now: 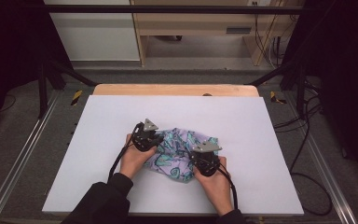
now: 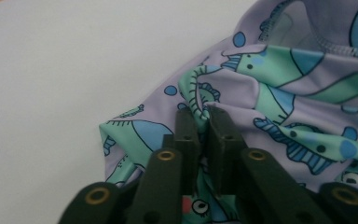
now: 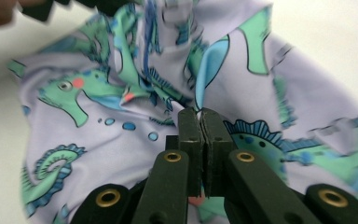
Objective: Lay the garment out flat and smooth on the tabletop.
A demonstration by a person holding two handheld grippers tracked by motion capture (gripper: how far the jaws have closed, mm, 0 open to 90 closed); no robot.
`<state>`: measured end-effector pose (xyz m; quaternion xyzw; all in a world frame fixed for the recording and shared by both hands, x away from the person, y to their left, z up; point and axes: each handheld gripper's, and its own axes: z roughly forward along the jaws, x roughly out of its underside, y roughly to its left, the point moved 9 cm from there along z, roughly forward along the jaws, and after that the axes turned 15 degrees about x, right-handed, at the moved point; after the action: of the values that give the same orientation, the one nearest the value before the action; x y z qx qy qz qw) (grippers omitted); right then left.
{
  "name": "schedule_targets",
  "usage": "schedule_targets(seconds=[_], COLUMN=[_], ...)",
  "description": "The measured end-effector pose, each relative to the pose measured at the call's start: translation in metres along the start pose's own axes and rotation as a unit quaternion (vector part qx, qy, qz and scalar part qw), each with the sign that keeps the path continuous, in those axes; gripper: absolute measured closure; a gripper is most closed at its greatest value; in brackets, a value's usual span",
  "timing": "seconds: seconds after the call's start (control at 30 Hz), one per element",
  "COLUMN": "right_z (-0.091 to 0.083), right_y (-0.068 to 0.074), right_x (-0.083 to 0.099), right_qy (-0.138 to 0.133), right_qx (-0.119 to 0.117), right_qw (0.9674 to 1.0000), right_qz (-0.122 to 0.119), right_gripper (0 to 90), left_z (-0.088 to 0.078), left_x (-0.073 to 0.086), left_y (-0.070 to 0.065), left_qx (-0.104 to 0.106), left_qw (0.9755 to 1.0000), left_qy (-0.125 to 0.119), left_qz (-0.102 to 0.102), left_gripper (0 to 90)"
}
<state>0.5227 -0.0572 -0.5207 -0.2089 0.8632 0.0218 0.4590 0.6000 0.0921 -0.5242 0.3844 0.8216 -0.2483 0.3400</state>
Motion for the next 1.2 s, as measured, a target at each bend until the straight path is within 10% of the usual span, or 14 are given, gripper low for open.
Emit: schedule_targets(seconds=[0.4, 0.63, 0.87, 1.2], right_z=[-0.076, -0.010, 0.015, -0.018], right_y=[-0.087, -0.120, -0.125, -0.121], right_x=[-0.046, -0.011, 0.015, 0.001], right_qy=[-0.014, 0.057, 0.091, 0.002], right_qx=[0.000, -0.009, -0.009, 0.014], right_qw=[0.9990, 0.9970, 0.9949, 0.9999], right_qz=[-0.042, -0.051, -0.043, 0.001], right_gripper=[88.8, 88.8, 86.6, 43.1], left_z=[-0.018, 0.011, 0.020, -0.007], left_x=[-0.026, -0.023, -0.017, -0.037], left_y=[-0.010, 0.010, 0.012, 0.000], left_qx=[0.011, -0.004, -0.002, -0.026], left_qw=[0.9997, 0.9998, 0.9997, 0.9982], left_qy=[-0.021, 0.016, 0.021, -0.052], left_qz=[0.007, -0.011, -0.010, 0.013], left_gripper=[88.4, 88.4, 87.8, 48.1])
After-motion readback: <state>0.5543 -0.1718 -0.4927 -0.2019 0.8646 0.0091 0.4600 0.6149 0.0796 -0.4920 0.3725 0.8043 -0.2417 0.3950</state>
